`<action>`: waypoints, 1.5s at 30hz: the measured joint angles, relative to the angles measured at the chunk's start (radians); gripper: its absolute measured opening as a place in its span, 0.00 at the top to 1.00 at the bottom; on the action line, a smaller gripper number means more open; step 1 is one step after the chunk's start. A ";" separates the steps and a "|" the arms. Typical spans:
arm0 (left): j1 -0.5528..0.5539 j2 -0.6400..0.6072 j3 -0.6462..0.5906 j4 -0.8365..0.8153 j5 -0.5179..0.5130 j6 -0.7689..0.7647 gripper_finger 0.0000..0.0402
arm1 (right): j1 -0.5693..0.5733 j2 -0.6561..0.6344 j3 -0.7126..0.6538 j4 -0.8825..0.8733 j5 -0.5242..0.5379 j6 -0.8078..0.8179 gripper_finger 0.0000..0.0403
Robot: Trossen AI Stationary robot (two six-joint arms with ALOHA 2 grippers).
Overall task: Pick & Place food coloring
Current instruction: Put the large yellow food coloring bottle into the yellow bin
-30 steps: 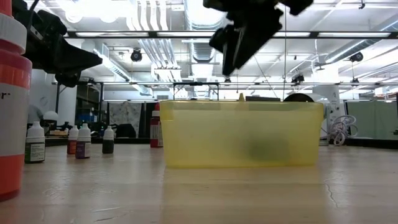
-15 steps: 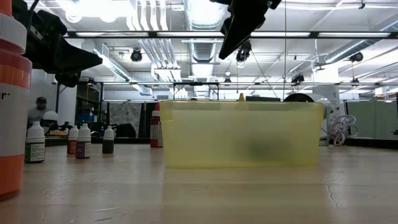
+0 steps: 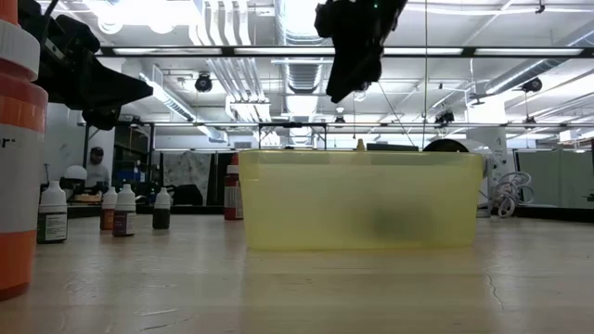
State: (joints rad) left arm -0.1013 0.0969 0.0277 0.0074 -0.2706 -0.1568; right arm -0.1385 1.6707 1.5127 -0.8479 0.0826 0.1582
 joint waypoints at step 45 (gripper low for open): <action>0.000 0.000 0.000 0.000 0.000 0.000 1.00 | -0.490 0.048 0.000 0.147 -0.247 -0.144 0.54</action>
State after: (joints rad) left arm -0.1015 0.0971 0.0275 0.0074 -0.2703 -0.1567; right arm -0.6286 1.7187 1.5131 -0.7005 -0.1646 0.0145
